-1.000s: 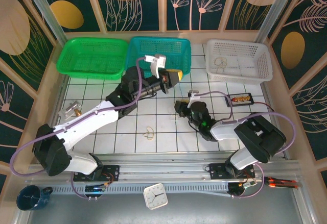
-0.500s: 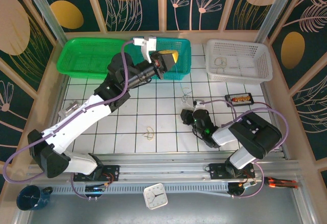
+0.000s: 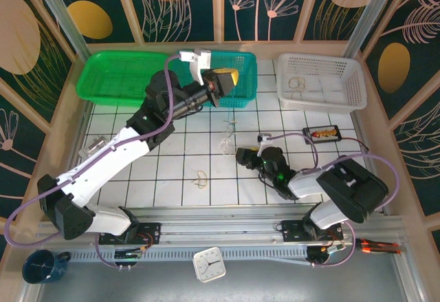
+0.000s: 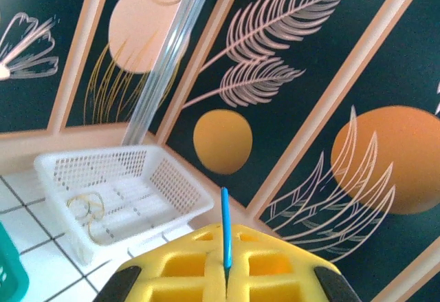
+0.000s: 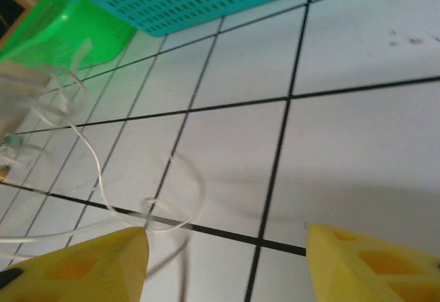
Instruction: Untangle the cables
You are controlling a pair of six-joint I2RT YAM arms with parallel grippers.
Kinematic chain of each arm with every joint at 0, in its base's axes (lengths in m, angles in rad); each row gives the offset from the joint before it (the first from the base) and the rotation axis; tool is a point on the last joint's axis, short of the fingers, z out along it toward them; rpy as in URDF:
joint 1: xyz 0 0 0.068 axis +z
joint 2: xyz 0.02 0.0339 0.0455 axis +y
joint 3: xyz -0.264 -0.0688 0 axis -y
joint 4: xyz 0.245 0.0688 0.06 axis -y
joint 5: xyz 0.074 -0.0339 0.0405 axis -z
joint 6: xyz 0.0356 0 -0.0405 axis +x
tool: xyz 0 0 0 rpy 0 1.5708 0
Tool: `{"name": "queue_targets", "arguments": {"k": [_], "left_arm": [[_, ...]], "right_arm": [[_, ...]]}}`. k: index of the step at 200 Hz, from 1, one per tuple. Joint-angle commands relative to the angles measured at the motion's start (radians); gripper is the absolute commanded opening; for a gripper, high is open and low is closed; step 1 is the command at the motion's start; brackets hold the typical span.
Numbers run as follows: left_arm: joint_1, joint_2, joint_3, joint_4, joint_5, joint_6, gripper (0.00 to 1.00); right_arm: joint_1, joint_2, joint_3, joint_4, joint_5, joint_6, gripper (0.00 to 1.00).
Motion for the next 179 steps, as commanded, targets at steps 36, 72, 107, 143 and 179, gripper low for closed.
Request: {"name": "queue_targets", "arguments": {"k": [36, 72, 107, 143, 179], "left_arm": [[0.006, 0.026, -0.045, 0.054, 0.032, -0.026, 0.00], [0.006, 0.035, -0.058, 0.085, 0.058, -0.059, 0.00], [0.006, 0.051, -0.052, 0.114, 0.087, -0.092, 0.00], [0.005, 0.060, -0.037, 0.136, 0.110, -0.123, 0.00], [0.006, 0.059, -0.007, 0.150, 0.122, -0.145, 0.00]], "right_arm": [[0.009, -0.201, 0.086, -0.200, -0.047, -0.134, 0.68], [0.010, -0.237, 0.191, -0.272, -0.076, -0.190, 0.69], [0.009, -0.207, 0.301, -0.288, -0.031, -0.241, 0.71], [-0.010, -0.088, 0.397, -0.243, 0.046, -0.252, 0.70], [-0.028, 0.043, 0.392, -0.136, 0.098, -0.204, 0.47]]}}
